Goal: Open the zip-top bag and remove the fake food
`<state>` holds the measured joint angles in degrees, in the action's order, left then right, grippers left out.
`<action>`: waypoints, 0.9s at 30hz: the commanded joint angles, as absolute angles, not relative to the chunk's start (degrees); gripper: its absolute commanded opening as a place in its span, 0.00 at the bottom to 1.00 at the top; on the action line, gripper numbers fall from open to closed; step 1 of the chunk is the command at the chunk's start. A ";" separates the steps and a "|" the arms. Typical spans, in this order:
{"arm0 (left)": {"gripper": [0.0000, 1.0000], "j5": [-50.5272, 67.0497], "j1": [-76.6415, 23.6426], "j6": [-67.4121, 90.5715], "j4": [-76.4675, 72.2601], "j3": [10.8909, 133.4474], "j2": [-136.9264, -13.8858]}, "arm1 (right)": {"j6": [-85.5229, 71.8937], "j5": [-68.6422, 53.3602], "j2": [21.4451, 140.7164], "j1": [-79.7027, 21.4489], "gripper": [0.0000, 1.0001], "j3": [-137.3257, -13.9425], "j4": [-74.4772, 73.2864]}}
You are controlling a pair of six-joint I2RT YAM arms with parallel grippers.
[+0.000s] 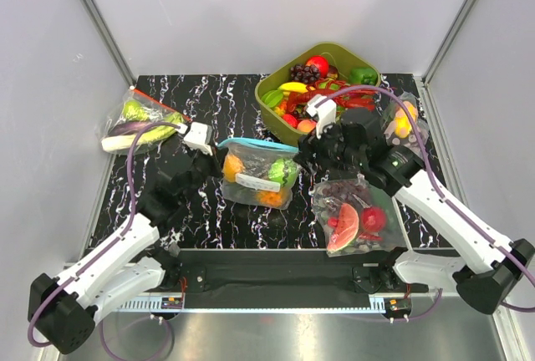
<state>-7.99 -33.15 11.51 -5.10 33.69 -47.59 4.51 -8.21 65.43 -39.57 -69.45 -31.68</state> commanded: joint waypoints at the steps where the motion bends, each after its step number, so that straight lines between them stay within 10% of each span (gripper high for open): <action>1: 0.00 -4.40 -34.10 9.49 -10.90 33.05 -45.71 | 9.04 -8.96 68.37 -39.29 0.73 -75.05 -25.49; 27: 0.00 -2.11 -36.30 7.12 -12.66 32.25 -44.39 | 12.04 -20.30 84.29 -35.34 0.73 -79.89 -18.63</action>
